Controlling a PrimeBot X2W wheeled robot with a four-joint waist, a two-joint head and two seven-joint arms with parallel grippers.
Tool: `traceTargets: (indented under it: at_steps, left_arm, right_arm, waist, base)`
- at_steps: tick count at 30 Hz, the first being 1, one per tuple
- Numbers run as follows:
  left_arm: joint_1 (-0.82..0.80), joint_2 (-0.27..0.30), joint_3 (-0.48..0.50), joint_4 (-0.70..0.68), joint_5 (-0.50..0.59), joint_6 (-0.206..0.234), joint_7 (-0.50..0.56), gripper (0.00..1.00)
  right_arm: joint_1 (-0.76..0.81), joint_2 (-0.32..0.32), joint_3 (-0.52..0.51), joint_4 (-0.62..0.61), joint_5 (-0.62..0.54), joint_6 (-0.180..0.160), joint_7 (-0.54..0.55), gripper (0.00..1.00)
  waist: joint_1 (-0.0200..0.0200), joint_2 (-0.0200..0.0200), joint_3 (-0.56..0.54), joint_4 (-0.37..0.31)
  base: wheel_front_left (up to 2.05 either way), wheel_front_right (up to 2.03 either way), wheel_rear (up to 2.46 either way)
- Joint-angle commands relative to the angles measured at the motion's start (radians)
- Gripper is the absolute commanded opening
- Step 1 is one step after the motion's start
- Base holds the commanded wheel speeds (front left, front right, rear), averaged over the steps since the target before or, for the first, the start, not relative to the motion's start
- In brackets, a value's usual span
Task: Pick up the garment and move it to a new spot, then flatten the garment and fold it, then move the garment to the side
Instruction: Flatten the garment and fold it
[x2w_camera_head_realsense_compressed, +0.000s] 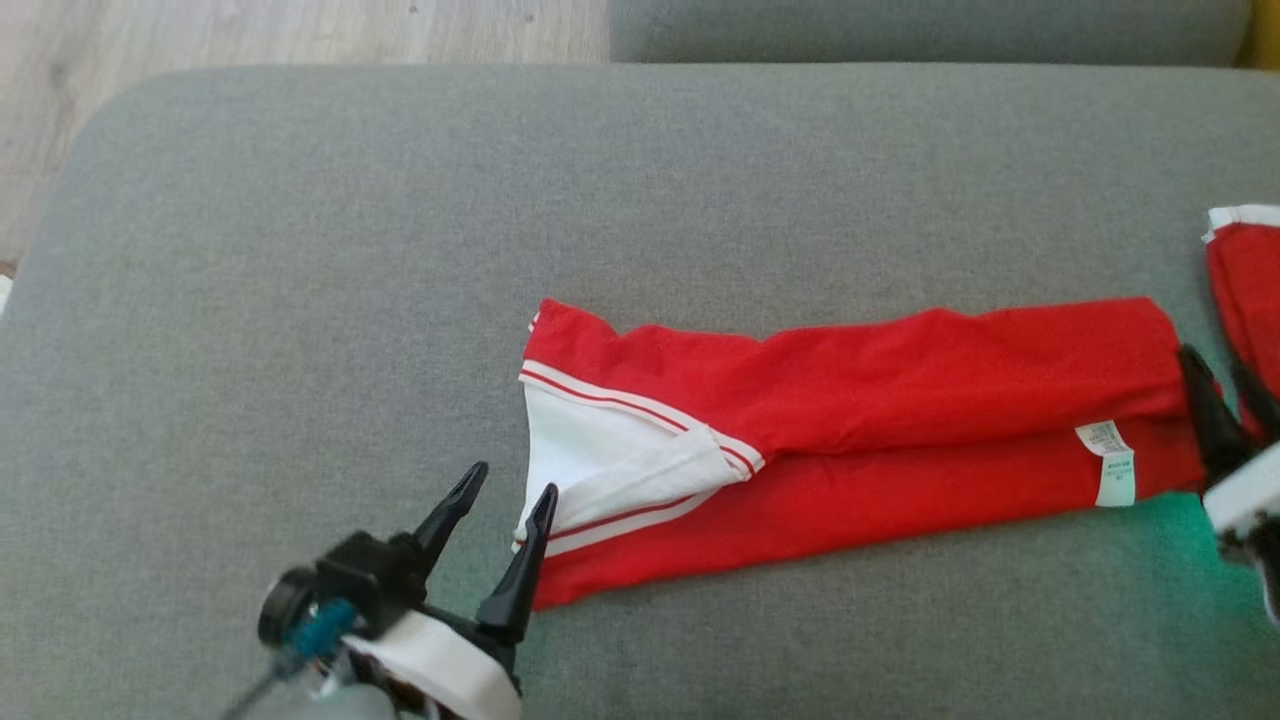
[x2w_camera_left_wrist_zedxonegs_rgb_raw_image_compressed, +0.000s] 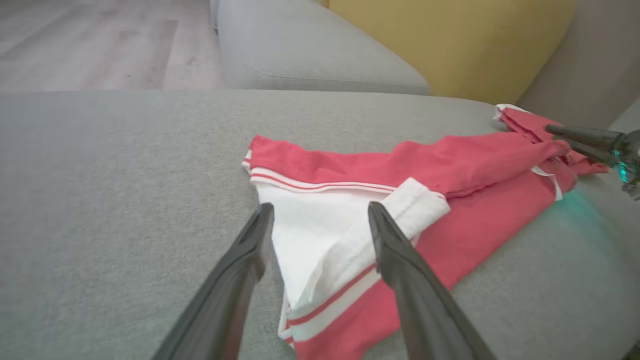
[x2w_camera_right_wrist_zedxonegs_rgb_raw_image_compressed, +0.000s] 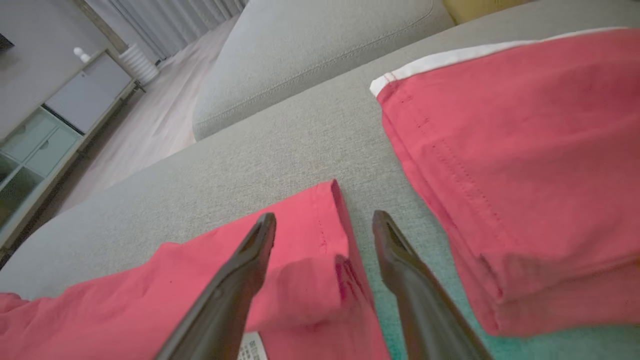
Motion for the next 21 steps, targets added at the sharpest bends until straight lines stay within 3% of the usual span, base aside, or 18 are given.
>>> traceTargets:
  at_steps: [1, 4, 10, 15, 21]
  left_arm:
    - [0.001, 0.004, 0.054, -0.005, 0.027, 0.025, -0.015, 1.0]
    - [0.096, -0.097, 0.177, 0.003, 0.095, 0.098, -0.02, 1.0]
    - [0.312, -0.251, 0.401, -0.035, 0.369, 0.133, -0.021, 1.0]
    - [0.394, -0.322, 0.474, -0.049, 0.551, 0.11, -0.021, 1.0]
    - [0.425, -0.377, 0.512, -0.04, 0.657, 0.048, -0.021, 1.0]
  right_arm:
    - [0.045, -0.024, -0.01, -0.013, -0.004, -0.001, -0.033, 1.0]
    - [0.109, -0.001, -0.051, -0.027, 0.005, -0.001, -0.085, 1.0]
    - [0.18, 0.036, -0.133, -0.024, -0.017, -0.001, -0.117, 1.0]
    - [0.143, 0.062, -0.186, 0.036, -0.056, -0.001, -0.097, 1.0]
    - [0.078, 0.09, -0.209, 0.219, -0.14, -0.001, -0.032, 1.0]
  waist:
    - [-0.0001, 0.0, -0.014, 0.005]
    - [-0.0001, 0.0, -0.037, 0.012]
    - [-0.0001, 0.0, -0.076, 0.044]
    - [-0.0001, 0.0, -0.092, 0.09]
    - [-0.0001, 0.0, -0.094, 0.143]
  base:
    - [0.0, 0.0, 0.0]
    - [0.0, 0.0, 0.0]
    - [0.0, 0.0, 0.0]
    - [0.0, 0.0, 0.0]
    - [0.0, 0.0, 0.0]
